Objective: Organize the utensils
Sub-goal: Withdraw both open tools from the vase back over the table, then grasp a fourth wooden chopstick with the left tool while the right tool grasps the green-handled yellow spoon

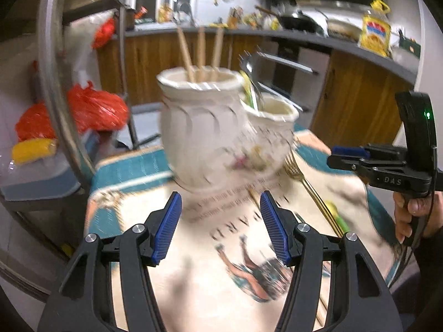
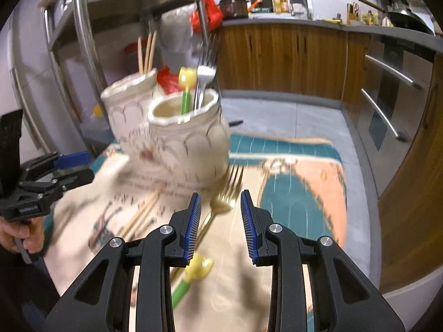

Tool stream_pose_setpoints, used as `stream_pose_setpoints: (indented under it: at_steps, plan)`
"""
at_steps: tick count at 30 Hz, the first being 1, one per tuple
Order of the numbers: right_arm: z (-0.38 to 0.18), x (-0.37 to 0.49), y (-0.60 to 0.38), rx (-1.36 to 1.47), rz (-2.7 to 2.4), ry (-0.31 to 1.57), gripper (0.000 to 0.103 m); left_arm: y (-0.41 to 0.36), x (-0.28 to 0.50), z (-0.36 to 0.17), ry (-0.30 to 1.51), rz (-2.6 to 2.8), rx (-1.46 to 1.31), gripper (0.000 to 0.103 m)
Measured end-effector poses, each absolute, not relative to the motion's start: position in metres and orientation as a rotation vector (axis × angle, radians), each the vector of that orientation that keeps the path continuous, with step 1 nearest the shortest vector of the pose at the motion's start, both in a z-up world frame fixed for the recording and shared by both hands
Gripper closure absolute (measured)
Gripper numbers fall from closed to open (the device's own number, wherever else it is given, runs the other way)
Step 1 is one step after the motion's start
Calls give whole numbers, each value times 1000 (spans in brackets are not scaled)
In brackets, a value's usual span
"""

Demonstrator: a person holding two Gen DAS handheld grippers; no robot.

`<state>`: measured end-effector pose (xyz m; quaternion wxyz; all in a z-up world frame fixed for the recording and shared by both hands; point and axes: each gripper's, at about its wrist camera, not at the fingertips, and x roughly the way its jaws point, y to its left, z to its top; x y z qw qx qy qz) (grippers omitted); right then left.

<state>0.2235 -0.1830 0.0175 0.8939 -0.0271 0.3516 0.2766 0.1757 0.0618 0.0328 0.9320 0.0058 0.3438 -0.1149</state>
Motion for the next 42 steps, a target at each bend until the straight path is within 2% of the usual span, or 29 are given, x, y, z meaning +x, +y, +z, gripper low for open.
stream_pose_setpoints:
  at_steps: [9,23,28,31,36,37,40,42]
  plan:
    - [-6,187,-176,-158,583,807,72,32,180,3,837,-292,90,44]
    - [-16,157,-176,-172,597,842,71,19,176,-9,876,-304,137,46]
    - [-14,148,-183,-161,581,839,63,20,179,-9,879,-320,141,52]
    - [-11,141,-186,-153,579,835,58,17,179,-9,879,-325,155,60]
    - [-14,135,-180,-188,582,858,58,13,180,-9,888,-325,178,70]
    - [-14,135,-180,-191,580,860,59,14,180,-9,889,-324,180,72]
    - [-14,136,-179,-207,584,870,75,20,180,-8,901,-326,169,80]
    - [-13,138,-180,-222,598,882,78,25,181,-8,911,-331,162,85]
